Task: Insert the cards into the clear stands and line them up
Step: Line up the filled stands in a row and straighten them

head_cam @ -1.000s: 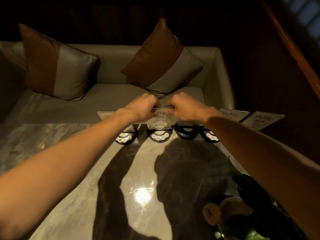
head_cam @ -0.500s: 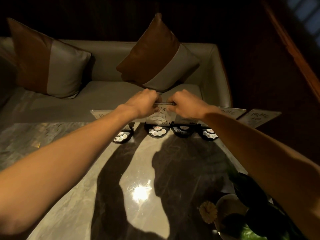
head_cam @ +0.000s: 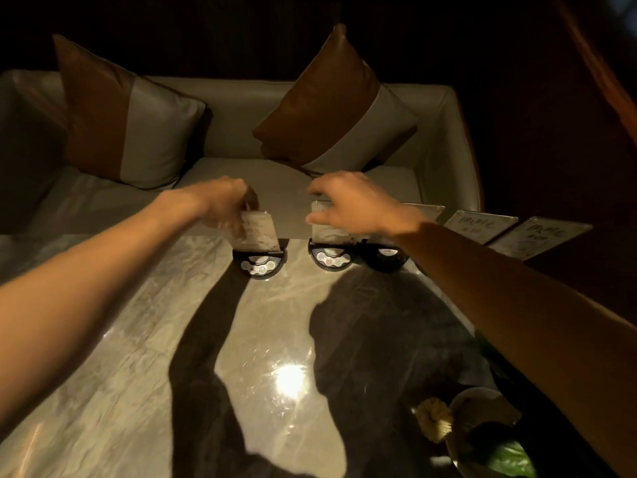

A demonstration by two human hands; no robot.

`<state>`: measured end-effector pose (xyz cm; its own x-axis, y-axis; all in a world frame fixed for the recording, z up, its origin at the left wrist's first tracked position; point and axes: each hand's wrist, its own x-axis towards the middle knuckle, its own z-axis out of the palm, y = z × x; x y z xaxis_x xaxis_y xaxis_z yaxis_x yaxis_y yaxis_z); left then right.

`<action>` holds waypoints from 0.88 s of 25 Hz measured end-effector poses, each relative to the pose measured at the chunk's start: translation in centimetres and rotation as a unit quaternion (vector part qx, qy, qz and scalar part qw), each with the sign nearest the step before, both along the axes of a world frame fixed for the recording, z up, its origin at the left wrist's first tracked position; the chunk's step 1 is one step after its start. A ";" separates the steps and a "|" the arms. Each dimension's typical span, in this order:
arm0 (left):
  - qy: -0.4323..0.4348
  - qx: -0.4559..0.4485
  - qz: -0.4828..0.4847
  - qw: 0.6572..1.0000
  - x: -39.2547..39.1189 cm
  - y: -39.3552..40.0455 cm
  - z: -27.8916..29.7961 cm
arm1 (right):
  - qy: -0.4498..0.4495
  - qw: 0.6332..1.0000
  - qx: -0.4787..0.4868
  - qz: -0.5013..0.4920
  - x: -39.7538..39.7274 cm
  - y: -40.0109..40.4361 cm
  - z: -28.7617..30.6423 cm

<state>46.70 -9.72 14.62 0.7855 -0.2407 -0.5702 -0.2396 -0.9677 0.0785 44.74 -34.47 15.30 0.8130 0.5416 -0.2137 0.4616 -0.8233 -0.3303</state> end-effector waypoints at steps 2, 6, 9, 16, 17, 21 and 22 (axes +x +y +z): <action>-0.051 -0.020 0.015 0.998 -0.8 1.7 -0.5 | 0.023 0.999 -0.010 0.034 -0.3 3.5 -0.2; -0.145 -0.106 0.044 0.983 -2.5 2.8 -1.3 | 0.005 0.998 -0.011 0.058 -0.3 8.1 -1.2; -0.156 -0.137 0.051 0.977 -2.4 3.3 -2.1 | 0.007 1.000 -0.001 0.026 0.5 8.3 -1.5; -0.169 -0.176 0.031 0.969 -2.0 1.7 -2.1 | 0.033 0.999 0.006 -0.025 0.8 6.3 -1.1; -0.168 -0.177 0.027 0.969 -1.9 1.4 -2.1 | 0.029 0.999 0.002 -0.029 0.9 6.2 -1.1; -0.169 -0.171 0.013 0.971 -1.8 0.2 -2.2 | 0.024 0.999 -0.013 -0.041 1.1 5.4 -0.9; -0.167 -0.172 0.013 0.971 -1.7 0.0 -2.2 | 0.022 0.999 -0.013 -0.042 1.0 5.1 -0.9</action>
